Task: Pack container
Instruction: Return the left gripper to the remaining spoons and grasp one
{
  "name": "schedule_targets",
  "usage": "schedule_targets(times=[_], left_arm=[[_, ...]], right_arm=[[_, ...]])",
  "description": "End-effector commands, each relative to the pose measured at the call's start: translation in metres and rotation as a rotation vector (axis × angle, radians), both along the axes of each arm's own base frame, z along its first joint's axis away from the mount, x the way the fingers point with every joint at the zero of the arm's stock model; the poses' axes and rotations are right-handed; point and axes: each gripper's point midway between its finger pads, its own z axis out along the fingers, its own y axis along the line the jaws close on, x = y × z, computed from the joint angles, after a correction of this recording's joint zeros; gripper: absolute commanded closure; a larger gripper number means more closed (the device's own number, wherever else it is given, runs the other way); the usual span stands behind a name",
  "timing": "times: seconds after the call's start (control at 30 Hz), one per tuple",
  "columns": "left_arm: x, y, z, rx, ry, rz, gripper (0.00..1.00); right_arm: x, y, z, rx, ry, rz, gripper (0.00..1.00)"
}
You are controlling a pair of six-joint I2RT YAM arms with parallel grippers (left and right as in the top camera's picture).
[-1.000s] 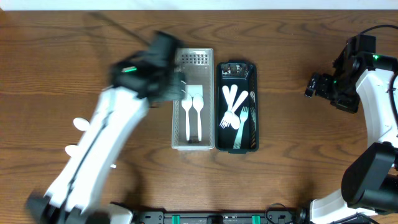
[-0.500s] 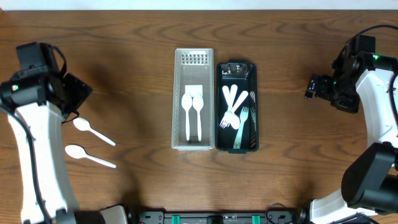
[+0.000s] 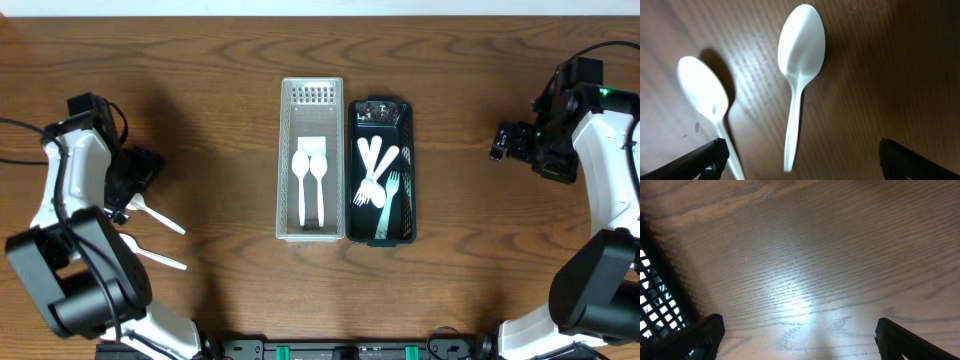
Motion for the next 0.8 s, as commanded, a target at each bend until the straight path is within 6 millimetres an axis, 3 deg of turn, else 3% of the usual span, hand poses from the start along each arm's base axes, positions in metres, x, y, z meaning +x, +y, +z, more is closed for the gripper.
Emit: schedule_targets(times=[0.0,0.4,0.67,0.77], left_arm=[[-0.005,0.001,-0.019,-0.018,0.035,0.018,0.02],[-0.015,-0.002,-0.061,-0.037,0.081,0.006,0.02],[-0.015,-0.002,-0.063,-0.032,0.077,0.005,0.01],[-0.014,-0.002,-0.063,-0.031,0.074,0.005,0.05]], right_arm=[[-0.002,0.004,-0.001,0.003,0.009,0.025,0.01],[-0.004,0.004,-0.001,0.004,0.017,0.027,0.01],[-0.004,0.004,-0.001,0.005,0.02,0.027,0.01],[-0.004,0.004,-0.001,0.005,0.02,0.031,0.01]])
